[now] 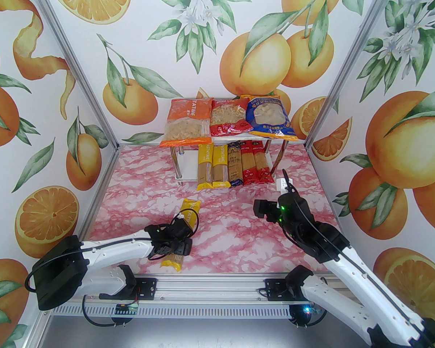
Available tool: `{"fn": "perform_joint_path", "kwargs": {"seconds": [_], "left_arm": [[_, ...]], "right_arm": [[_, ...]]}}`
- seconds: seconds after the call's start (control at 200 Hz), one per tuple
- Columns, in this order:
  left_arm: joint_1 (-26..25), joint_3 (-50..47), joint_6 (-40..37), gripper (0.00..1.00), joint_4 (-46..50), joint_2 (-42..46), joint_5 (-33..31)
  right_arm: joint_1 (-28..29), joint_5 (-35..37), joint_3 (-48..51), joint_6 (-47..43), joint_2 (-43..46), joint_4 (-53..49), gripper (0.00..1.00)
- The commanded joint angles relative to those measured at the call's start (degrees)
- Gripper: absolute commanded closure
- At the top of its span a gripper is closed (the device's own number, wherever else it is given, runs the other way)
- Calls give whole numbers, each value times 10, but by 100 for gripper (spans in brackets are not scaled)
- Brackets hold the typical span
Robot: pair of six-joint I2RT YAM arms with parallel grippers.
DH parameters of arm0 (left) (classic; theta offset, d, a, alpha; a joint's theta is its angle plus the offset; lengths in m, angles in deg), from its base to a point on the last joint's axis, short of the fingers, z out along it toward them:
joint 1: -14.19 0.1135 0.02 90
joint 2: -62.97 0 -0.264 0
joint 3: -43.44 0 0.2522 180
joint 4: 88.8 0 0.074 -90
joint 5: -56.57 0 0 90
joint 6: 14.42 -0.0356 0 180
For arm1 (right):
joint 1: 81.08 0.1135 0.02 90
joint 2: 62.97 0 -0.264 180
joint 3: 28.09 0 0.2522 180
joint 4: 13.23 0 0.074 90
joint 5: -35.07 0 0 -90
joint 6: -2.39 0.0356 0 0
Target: Place and organize the pasta boxes and bags onto the shelf
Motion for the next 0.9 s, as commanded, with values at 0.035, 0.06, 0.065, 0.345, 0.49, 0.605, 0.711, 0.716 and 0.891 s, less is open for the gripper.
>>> {"fn": "perform_joint_path", "kwargs": {"seconds": [0.035,0.06,0.065,0.345,0.49,0.605,0.711,0.716,0.891], "left_arm": [[3,-5,-13,42,-40,-21,44],[3,-5,-14,45,-40,-20,45],[3,-4,-14,46,-40,-20,45],[7,3,-28,100,-32,-8,51],[11,6,-32,100,-31,17,51],[16,12,-32,100,-17,58,36],[31,20,-37,100,7,93,40],[31,21,-37,100,8,95,40],[44,35,-39,100,46,149,41]], "right_arm": [[-4,-4,4,6,-3,-5,8],[-4,-3,4,6,-3,-5,8],[-4,-3,4,6,-3,-4,8],[-4,-4,3,5,-4,-4,8],[-4,-3,2,4,-5,-3,8],[-4,-1,2,4,-5,-4,8],[-4,-1,3,3,-5,-3,8],[-4,0,3,3,-5,-3,8],[-4,-3,2,4,-9,4,8]]}}
